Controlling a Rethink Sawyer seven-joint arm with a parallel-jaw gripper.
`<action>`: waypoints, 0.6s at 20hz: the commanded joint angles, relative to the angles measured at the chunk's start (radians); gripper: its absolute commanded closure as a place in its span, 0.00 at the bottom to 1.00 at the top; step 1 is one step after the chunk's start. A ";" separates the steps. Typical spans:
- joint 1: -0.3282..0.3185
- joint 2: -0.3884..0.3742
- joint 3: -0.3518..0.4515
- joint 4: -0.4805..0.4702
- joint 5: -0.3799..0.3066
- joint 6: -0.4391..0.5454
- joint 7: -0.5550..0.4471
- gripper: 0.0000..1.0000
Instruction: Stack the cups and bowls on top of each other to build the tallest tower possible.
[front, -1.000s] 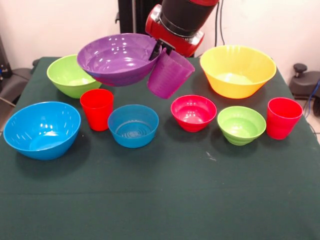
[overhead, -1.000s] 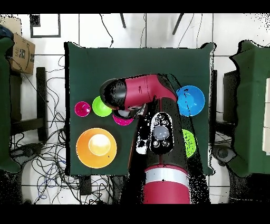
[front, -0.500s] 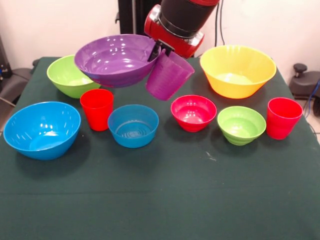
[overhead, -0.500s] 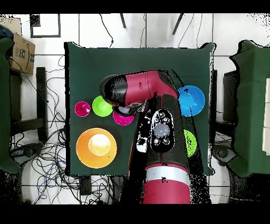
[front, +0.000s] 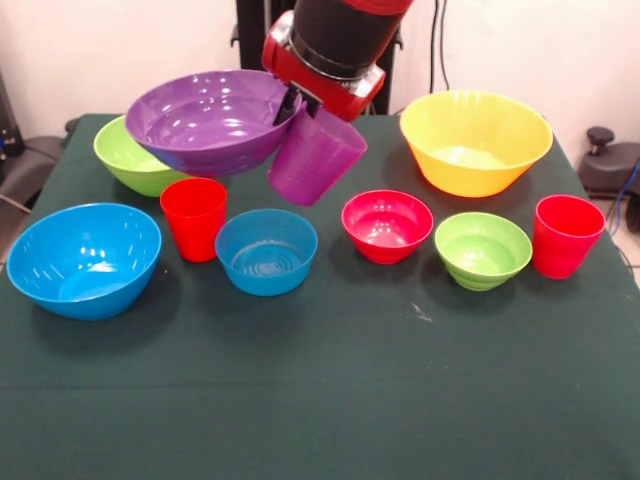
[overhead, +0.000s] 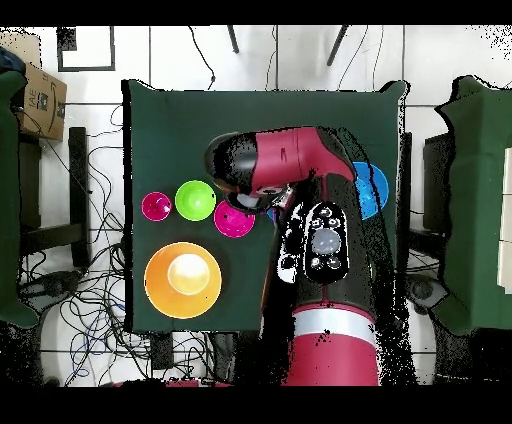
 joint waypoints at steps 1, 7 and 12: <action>-0.011 0.040 0.098 -0.086 -0.004 0.079 -0.152 1.00; -0.014 0.042 0.095 -0.059 0.003 0.044 -0.141 1.00; 0.002 0.040 0.086 -0.041 0.003 0.023 -0.108 1.00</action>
